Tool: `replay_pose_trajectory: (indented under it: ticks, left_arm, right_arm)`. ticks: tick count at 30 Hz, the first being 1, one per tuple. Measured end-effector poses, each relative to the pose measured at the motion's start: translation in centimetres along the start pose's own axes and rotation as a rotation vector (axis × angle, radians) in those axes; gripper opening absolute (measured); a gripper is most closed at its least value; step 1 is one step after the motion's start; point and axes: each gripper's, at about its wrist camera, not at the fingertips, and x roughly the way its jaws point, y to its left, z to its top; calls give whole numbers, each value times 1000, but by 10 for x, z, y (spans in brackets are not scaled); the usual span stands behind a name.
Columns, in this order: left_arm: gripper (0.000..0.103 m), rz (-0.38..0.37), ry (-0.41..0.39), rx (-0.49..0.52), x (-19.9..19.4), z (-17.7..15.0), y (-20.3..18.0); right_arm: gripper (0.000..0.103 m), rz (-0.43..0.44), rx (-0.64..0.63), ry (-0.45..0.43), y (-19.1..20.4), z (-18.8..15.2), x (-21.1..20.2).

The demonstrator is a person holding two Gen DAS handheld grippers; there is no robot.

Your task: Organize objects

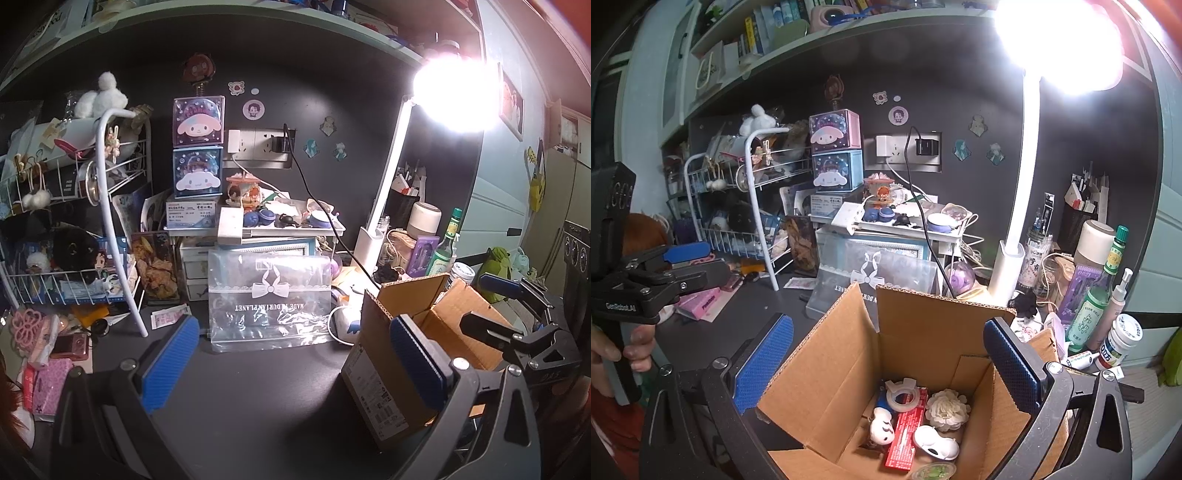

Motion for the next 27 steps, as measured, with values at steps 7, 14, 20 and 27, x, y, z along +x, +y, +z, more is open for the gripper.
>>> replay_pose_trajectory:
  ticks: [7,14,20,27]
  left_arm:
    - [102,0,-1,0,0,0,0]
    - [102,0,1,0,-1,0,-1]
    - [102,0,1,0,-1,0,0]
    - [102,-11,-1,-1,-1,1,4]
  right_arm:
    - [103,-2,1,0,1,0,0]
    - [103,-1,0,1,1,0,0]
    - [103,-1,0,1,1,0,0]
    - [103,-1,0,1,1,0,0]
